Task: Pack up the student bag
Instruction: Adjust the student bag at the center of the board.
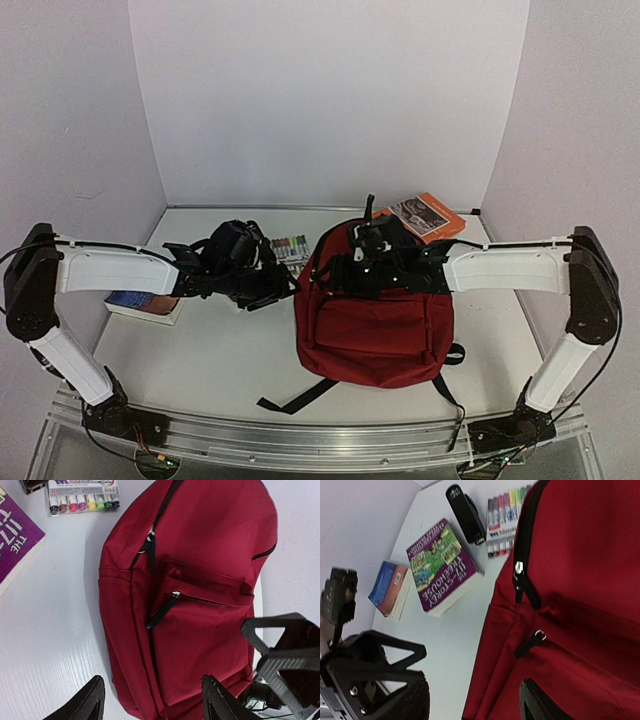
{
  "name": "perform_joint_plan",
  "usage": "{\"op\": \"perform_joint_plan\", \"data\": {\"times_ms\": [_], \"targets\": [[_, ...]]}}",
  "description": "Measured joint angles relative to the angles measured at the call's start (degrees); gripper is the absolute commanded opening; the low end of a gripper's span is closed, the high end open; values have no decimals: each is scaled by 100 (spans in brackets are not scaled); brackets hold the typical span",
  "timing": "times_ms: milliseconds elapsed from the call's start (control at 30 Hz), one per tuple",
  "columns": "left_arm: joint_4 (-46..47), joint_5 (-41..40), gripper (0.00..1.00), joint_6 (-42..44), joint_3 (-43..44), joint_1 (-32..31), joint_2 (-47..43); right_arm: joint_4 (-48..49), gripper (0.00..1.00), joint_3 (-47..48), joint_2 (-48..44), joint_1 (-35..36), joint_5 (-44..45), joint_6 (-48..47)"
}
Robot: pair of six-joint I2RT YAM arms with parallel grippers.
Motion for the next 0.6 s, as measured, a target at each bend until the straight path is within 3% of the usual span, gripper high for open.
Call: {"op": "perform_joint_plan", "data": {"times_ms": [167,600], "targets": [[549,546,63,-205,-225,376,612,713,55,-498,260,194,-5,727],[1126,1193,57,-220,32,358,1680,1708,48,-682,911,198,437,1725]]}}
